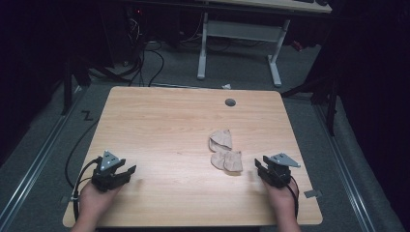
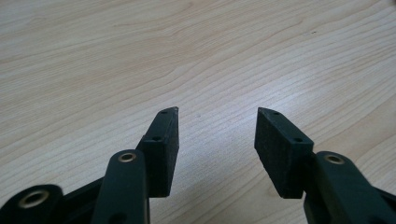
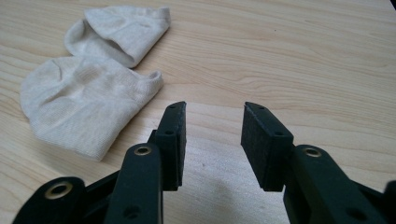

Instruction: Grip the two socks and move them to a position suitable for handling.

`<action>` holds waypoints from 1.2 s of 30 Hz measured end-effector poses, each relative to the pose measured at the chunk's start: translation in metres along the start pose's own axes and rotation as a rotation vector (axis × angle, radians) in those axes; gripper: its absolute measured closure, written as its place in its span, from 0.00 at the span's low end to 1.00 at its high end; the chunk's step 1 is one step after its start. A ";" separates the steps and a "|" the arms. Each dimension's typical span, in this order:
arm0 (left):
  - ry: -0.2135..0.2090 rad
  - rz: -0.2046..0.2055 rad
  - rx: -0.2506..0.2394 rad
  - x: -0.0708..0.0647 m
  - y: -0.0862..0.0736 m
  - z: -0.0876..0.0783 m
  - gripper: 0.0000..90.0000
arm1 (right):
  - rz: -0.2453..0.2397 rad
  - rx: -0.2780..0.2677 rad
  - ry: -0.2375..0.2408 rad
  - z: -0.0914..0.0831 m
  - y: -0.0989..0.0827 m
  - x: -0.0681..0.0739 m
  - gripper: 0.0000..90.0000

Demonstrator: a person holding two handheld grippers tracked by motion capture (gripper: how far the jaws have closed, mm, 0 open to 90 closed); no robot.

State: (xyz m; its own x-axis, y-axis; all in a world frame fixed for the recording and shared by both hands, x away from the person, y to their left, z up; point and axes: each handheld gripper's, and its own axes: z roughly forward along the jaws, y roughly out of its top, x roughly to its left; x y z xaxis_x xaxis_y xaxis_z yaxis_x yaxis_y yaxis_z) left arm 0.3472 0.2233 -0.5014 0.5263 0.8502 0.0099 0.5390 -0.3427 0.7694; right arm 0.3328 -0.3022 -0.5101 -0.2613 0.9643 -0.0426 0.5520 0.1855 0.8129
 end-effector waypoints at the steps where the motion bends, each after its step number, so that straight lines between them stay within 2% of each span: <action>1: 0.000 0.000 0.000 0.000 0.000 0.000 0.56 | 0.002 0.001 0.001 0.000 0.000 0.000 0.69; 17: -0.005 0.011 0.001 -0.002 0.002 0.002 0.56 | 0.016 0.004 0.002 -0.001 -0.002 -0.002 0.71; 36: -0.006 0.015 0.006 -0.003 0.001 0.003 0.56 | -0.016 -0.002 0.028 0.000 0.001 0.005 0.69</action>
State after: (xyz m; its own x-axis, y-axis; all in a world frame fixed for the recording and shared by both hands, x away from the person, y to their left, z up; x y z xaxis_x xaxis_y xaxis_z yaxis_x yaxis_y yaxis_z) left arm 0.3484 0.2190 -0.5022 0.5384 0.8425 0.0179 0.5349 -0.3581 0.7653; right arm 0.3315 -0.2968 -0.5096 -0.2923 0.9555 -0.0392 0.5457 0.2003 0.8137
